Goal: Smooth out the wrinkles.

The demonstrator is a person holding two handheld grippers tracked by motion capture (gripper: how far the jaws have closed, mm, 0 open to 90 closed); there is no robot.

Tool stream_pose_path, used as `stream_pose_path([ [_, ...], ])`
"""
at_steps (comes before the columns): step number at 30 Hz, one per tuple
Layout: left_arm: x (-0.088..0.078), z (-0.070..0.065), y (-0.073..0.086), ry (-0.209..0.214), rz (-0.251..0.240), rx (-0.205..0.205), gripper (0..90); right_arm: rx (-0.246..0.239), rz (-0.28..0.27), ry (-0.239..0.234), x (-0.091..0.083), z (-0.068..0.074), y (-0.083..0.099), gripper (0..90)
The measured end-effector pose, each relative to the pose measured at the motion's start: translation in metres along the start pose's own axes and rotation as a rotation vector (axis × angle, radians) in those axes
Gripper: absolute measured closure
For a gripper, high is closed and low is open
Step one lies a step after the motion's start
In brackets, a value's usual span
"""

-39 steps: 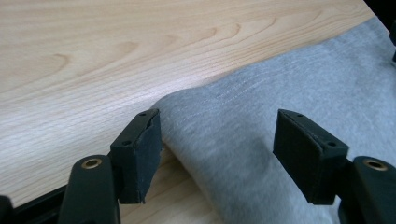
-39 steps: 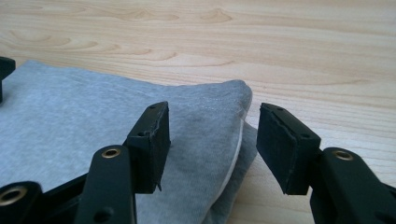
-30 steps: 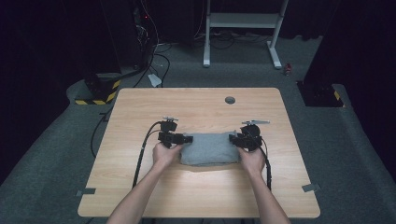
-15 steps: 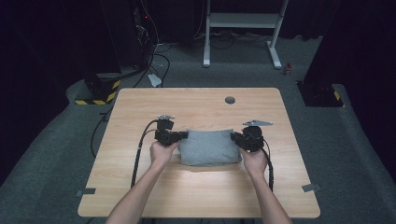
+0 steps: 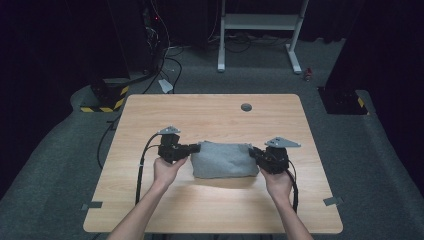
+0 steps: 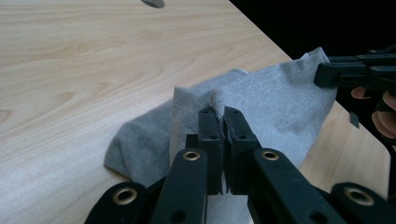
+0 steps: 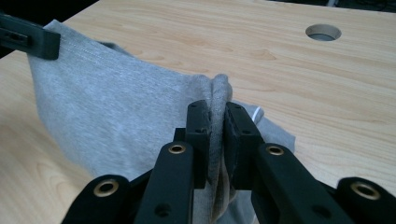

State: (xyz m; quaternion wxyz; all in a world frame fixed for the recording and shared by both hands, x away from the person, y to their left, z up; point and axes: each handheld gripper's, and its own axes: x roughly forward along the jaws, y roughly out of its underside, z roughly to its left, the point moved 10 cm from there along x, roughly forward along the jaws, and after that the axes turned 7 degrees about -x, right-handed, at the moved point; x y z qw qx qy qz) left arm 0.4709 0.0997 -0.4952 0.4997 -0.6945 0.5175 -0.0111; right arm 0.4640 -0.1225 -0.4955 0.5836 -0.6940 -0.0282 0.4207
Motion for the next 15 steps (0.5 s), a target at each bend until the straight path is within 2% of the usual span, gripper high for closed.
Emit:
stream_pose_path([
  [3, -0.002, 0.001, 0.008, 0.007, 0.006, -0.006, 86.8, -0.011, -0.004, -0.011, -0.007, 0.006, 0.007, 80.9],
  [5, -0.004, 0.0, 0.014, 0.005, 0.016, 0.005, 86.7, -0.016, -0.003, -0.02, -0.01, 0.011, 0.012, 80.9],
  [10, -0.01, -0.009, 0.031, 0.04, 0.022, 0.007, 86.6, -0.024, 0.005, -0.043, -0.017, 0.022, 0.027, 80.8],
  [15, -0.015, -0.015, 0.051, 0.042, 0.044, 0.027, 85.7, 0.001, 0.009, -0.071, -0.023, 0.028, 0.044, 80.4],
])
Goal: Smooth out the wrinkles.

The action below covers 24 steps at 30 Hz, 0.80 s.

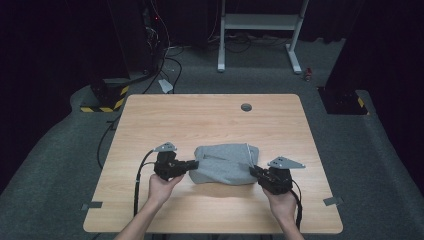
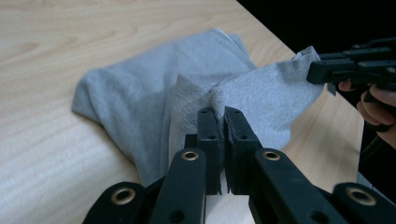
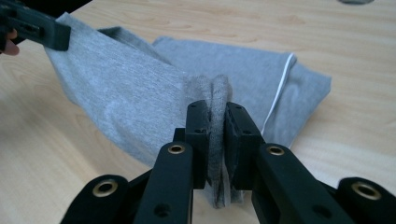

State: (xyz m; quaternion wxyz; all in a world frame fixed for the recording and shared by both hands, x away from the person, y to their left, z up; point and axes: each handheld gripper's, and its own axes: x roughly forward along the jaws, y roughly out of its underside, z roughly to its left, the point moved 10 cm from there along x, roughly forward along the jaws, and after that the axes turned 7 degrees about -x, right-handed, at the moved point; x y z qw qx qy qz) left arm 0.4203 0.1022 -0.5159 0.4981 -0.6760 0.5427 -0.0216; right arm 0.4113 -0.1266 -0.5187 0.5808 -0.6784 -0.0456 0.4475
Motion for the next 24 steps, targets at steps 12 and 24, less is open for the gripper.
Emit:
stream_pose_path([
  [12, 0.007, 0.0, 0.049, -0.048, 0.085, 0.06, 85.8, -0.058, 0.112, -0.014, 0.005, 0.022, 0.046, 80.1],
  [24, 0.028, 0.018, 0.057, -0.104, 0.117, 0.023, 86.2, -0.039, 0.183, 0.017, 0.029, 0.012, 0.055, 80.1],
])
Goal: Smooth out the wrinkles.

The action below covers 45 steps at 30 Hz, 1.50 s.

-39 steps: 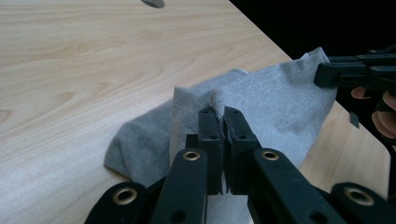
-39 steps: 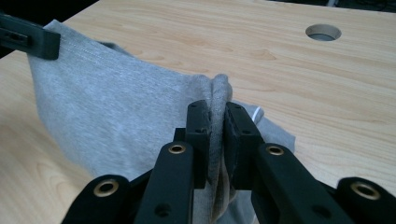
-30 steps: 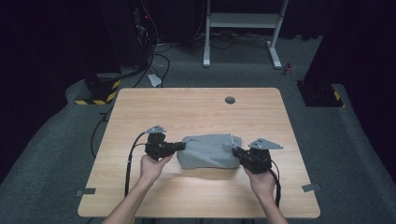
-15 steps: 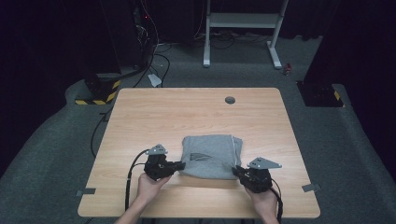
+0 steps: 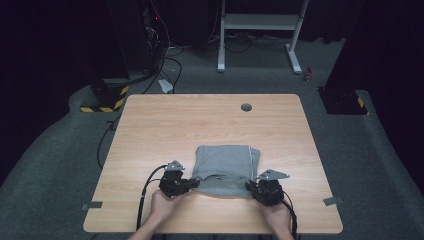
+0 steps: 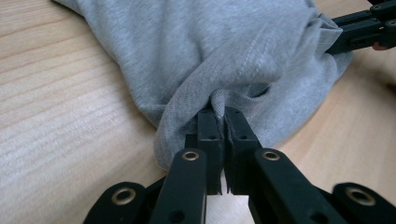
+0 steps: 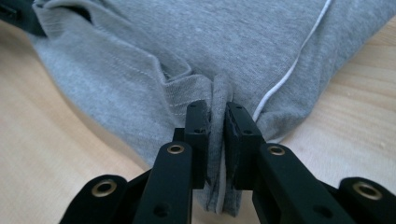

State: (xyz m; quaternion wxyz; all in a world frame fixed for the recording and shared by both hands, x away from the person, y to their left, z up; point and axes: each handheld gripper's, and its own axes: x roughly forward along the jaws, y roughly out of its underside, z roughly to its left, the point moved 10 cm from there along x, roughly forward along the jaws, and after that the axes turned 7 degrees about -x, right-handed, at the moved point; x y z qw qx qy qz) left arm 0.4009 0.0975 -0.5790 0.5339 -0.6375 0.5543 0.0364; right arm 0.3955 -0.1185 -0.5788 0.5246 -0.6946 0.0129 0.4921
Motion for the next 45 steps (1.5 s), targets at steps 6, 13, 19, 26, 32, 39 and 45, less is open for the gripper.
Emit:
stream_pose_path([
  [6, 0.007, 0.018, -0.02, -0.054, -0.017, -0.018, 85.8, 0.032, 0.027, 0.042, 0.023, -0.02, -0.023, 80.2],
  [13, 0.015, 0.04, -0.051, -0.097, -0.041, -0.102, 86.2, 0.06, 0.06, 0.08, 0.043, -0.037, -0.05, 80.3],
  [19, 0.01, 0.039, -0.055, -0.082, -0.07, -0.104, 86.3, 0.034, 0.058, 0.094, 0.036, -0.042, -0.064, 80.2],
  [26, -0.011, 0.021, -0.058, -0.043, -0.11, -0.038, 84.9, 0.031, -0.005, 0.076, 0.016, -0.035, -0.065, 79.4],
  [32, -0.015, 0.016, -0.047, -0.037, -0.101, -0.012, 83.2, 0.022, -0.028, 0.055, 0.006, -0.027, -0.058, 77.2],
  [39, -0.014, 0.015, -0.031, -0.049, -0.068, 0.013, 82.8, -0.001, -0.014, 0.052, 0.001, -0.022, -0.04, 79.6],
  [45, -0.015, 0.014, -0.019, -0.06, -0.042, 0.037, 82.9, -0.009, -0.003, 0.03, 0.0, -0.016, -0.027, 84.3],
])
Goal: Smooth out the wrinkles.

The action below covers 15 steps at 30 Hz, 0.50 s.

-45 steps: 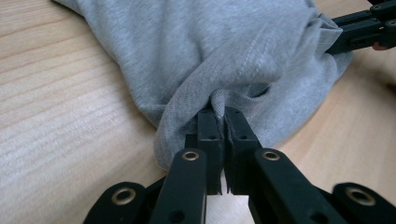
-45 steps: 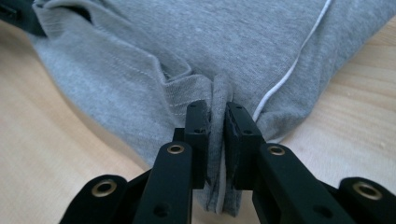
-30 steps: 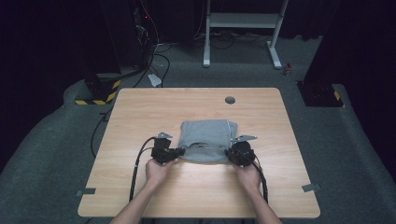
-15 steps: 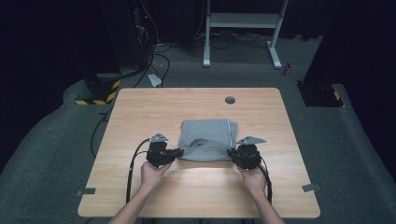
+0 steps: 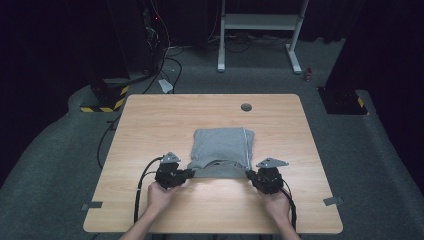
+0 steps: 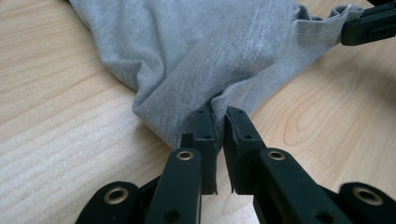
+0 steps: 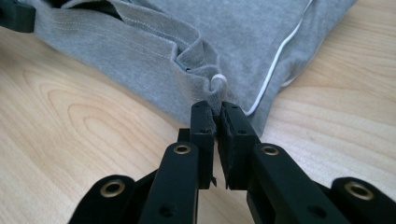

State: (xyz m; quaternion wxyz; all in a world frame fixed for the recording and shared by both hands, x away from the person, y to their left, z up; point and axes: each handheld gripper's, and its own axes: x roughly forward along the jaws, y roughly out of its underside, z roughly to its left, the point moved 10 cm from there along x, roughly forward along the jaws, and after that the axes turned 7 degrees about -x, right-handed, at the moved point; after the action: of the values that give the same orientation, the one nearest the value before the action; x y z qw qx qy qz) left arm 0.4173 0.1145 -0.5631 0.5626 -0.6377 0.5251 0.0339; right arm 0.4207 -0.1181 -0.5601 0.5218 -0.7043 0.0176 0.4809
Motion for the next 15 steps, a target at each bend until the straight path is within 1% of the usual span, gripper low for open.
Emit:
stream_pose_path([
  [3, -0.001, 0.001, 0.005, -0.003, 0.005, 0.004, 83.1, -0.008, 0.001, -0.008, -0.001, 0.004, 0.004, 84.7],
  [4, -0.002, 0.002, 0.006, -0.006, 0.005, 0.008, 83.8, -0.018, 0.003, -0.007, -0.001, 0.004, 0.006, 84.7],
  [7, -0.003, 0.001, 0.011, -0.01, 0.011, 0.014, 85.5, -0.023, 0.006, -0.012, -0.003, 0.006, 0.01, 84.8],
  [10, -0.004, 0.0, 0.015, -0.012, 0.021, 0.028, 85.5, -0.025, 0.013, -0.014, -0.006, 0.006, 0.016, 85.0],
  [11, -0.004, 0.0, 0.017, -0.015, 0.026, 0.042, 85.5, -0.029, 0.011, -0.015, -0.007, 0.006, 0.017, 85.0],
  [13, -0.003, 0.0, 0.021, -0.022, 0.03, 0.051, 85.4, -0.033, 0.017, -0.01, -0.009, 0.006, 0.022, 85.0],
  [15, -0.003, 0.0, 0.024, -0.026, 0.036, 0.048, 85.1, -0.032, 0.027, -0.011, -0.009, 0.006, 0.027, 85.0],
])
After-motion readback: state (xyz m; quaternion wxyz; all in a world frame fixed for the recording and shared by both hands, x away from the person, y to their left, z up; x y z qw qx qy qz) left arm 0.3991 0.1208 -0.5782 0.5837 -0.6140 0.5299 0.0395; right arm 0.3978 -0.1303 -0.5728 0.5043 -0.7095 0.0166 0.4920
